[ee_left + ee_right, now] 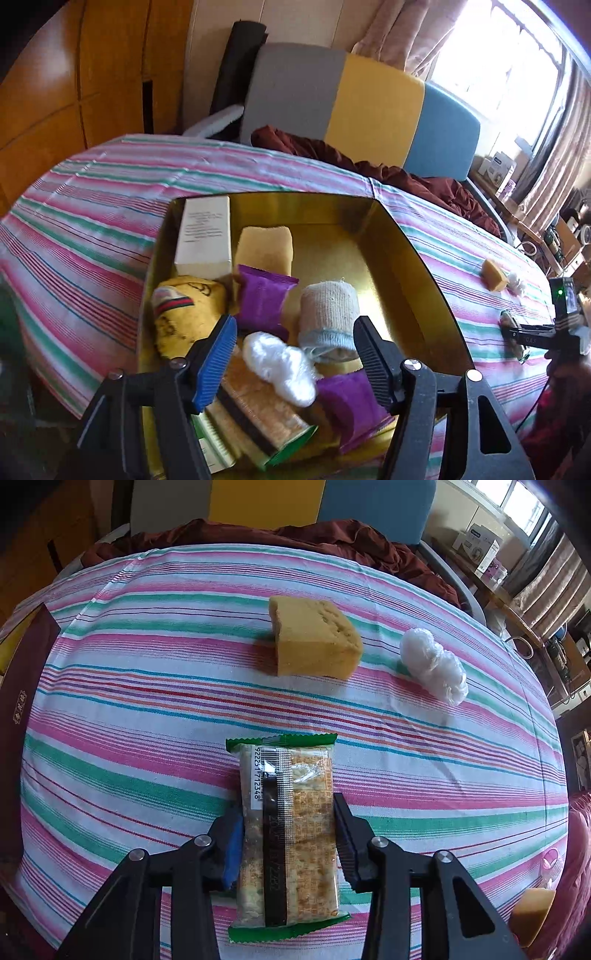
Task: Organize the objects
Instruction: 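Lower the cracker packet into the gold tray and open the right tool, then move both tools back toward the sponge and white bag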
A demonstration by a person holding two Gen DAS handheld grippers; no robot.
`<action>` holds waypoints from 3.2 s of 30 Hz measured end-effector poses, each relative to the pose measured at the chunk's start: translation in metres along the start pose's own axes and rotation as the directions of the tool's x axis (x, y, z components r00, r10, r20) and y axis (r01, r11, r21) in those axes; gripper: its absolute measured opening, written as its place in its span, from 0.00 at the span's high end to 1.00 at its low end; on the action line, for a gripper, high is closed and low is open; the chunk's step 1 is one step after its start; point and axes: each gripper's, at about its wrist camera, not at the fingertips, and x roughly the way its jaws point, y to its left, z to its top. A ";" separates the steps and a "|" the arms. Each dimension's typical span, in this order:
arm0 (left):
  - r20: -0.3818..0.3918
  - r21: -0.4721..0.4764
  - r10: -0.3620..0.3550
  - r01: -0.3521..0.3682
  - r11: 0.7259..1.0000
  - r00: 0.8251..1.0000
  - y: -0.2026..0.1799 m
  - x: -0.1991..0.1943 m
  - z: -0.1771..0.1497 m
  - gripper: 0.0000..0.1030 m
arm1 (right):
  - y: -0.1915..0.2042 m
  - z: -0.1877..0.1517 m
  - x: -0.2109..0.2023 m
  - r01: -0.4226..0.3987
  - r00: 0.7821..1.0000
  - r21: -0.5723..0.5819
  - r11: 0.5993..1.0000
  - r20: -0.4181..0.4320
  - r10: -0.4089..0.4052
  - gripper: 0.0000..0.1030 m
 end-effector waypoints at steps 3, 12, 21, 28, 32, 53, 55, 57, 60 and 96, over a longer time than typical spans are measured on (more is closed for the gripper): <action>0.019 0.011 0.008 -0.008 1.000 1.000 0.005 -0.011 -0.003 0.32 | 0.012 -0.001 -0.010 -0.068 0.997 0.017 0.998 -0.019 0.068 0.59; 0.023 -0.030 0.004 -0.003 1.000 1.000 0.021 -0.020 -0.015 0.31 | 0.127 0.021 -0.112 -0.344 0.922 -0.119 0.931 0.144 0.359 0.59; 0.023 -0.052 -0.003 0.004 0.999 1.000 0.033 -0.023 -0.021 0.29 | 0.247 0.021 -0.100 -0.340 0.926 -0.285 0.896 0.063 0.372 0.59; 0.018 -0.080 0.002 0.000 0.997 1.000 0.043 -0.021 -0.025 0.28 | 0.259 0.010 -0.068 -0.284 0.954 -0.287 0.915 0.006 0.299 0.59; 0.019 -0.081 0.005 -0.003 0.997 1.000 0.044 -0.021 -0.026 0.26 | 0.257 0.008 -0.059 -0.275 0.960 -0.266 0.924 -0.014 0.281 0.58; 0.058 0.014 0.044 -0.045 0.999 0.997 0.015 -0.036 -0.019 0.22 | 0.188 0.001 -0.109 -0.339 0.919 -0.193 0.921 0.143 0.368 0.54; 0.061 0.033 0.044 -0.046 0.998 0.997 0.009 -0.036 -0.018 0.21 | 0.177 -0.001 -0.107 -0.326 0.924 -0.174 0.929 0.149 0.352 0.54; 0.058 0.049 0.038 -0.040 0.998 0.998 0.003 -0.036 -0.018 0.21 | 0.164 0.000 -0.104 -0.305 0.932 -0.152 0.940 0.154 0.327 0.54; 0.055 0.074 0.031 -0.035 0.997 0.998 -0.005 -0.036 -0.018 0.21 | 0.142 0.002 -0.100 -0.277 0.943 -0.111 0.954 0.159 0.293 0.53; -0.141 0.345 -0.187 0.226 0.911 0.972 -0.205 0.029 0.024 0.21 | -0.160 -0.015 -0.033 -0.222 0.974 0.696 0.682 0.197 0.116 0.36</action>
